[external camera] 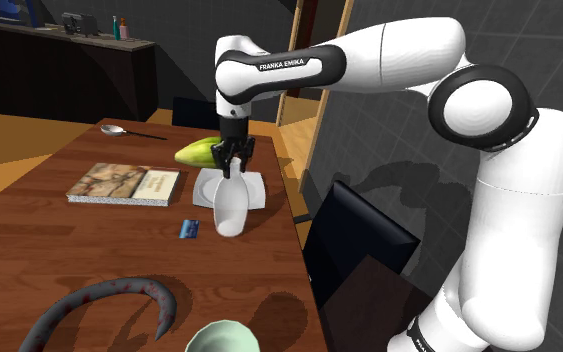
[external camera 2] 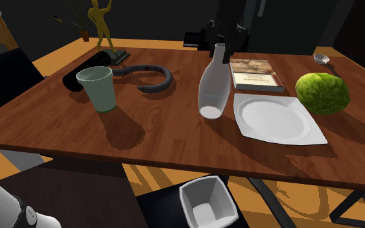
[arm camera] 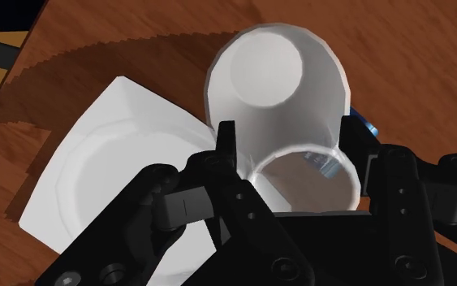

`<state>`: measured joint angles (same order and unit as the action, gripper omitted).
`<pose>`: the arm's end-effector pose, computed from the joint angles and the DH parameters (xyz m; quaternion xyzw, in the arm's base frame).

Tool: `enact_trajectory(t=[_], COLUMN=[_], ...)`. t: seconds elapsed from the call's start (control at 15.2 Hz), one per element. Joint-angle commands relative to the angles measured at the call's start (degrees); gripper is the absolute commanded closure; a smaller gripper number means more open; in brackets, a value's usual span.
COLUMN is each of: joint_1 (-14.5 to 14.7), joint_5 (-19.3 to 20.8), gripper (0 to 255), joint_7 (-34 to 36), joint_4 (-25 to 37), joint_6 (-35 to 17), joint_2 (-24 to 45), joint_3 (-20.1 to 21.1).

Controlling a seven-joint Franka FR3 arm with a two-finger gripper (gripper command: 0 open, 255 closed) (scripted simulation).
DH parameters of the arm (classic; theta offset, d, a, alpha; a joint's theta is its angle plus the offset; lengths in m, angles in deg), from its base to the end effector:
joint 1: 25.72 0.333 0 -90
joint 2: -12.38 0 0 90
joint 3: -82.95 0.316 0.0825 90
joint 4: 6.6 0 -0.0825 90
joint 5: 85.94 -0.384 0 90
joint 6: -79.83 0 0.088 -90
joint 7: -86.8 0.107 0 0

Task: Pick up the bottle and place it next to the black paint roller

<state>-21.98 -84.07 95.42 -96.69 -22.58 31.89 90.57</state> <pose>0.6360 0.1153 0.4367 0.9978 0.0259 -0.0614 0.0041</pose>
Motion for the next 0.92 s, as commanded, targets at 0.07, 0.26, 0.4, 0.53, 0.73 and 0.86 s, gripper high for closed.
enact_trajectory(t=[0.07, 0.26, 0.4, 0.53, 0.73, 0.86], joint_1=[-0.04, -0.01, 0.02, 0.05, 0.1, 0.15], joint_5=[-0.06, -0.1, -0.12, -0.13, -0.13, -0.11], gripper=[255, 255, 255, 255, 255, 255], joint_7=[-0.1, -0.12, -0.12, -0.12, -0.12, -0.11], joint_4=[1.72, 3.71, 5.13, 6.64, 9.06, 10.79], joint_6=[2.17, 4.39, 5.89, 7.42, 9.76, 11.37], joint_2=[-0.47, -0.69, -0.78, -0.8, -0.73, -0.6], joint_3=[0.01, 0.03, 0.05, 0.07, 0.09, 0.1])
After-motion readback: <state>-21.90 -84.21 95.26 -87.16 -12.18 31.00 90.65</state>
